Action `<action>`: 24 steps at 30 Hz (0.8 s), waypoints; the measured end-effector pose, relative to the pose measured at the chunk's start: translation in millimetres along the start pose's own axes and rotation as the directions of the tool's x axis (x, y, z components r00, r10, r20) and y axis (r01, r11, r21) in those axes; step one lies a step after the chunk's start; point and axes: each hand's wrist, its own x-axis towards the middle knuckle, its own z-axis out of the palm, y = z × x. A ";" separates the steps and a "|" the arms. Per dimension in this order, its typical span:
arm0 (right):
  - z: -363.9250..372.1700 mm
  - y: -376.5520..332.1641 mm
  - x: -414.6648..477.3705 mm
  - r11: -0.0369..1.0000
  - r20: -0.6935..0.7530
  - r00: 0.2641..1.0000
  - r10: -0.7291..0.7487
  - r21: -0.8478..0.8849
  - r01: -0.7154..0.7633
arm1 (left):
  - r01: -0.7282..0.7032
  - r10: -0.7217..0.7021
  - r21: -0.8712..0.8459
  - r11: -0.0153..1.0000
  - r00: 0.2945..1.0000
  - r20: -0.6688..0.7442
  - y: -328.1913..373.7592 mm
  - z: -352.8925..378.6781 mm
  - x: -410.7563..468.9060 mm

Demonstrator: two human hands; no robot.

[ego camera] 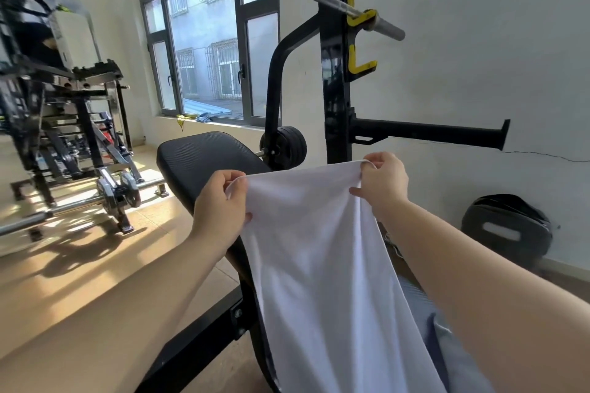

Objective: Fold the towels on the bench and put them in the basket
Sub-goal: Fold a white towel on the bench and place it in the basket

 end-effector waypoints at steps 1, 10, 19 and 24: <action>8.9 7.5 3.1 1.000 0.003 1.000 0.003 0.007 -0.003 | -0.016 0.016 0.022 1.000 1.000 -0.008 -8.0 0.0 6.3; 97.2 47.8 41.7 0.995 0.016 0.998 0.069 0.071 -0.070 | -0.110 0.119 0.162 0.981 0.992 -0.041 -59.9 -13.7 61.4; 186.6 50.1 64.7 0.998 0.043 0.998 -0.055 0.024 0.054 | -0.006 0.045 0.157 0.988 0.968 -0.246 -72.7 -35.2 100.5; 205.5 56.0 67.3 0.998 0.038 0.997 -0.064 0.002 0.064 | 0.026 0.021 0.156 0.987 0.956 -0.292 -77.7 -54.1 110.1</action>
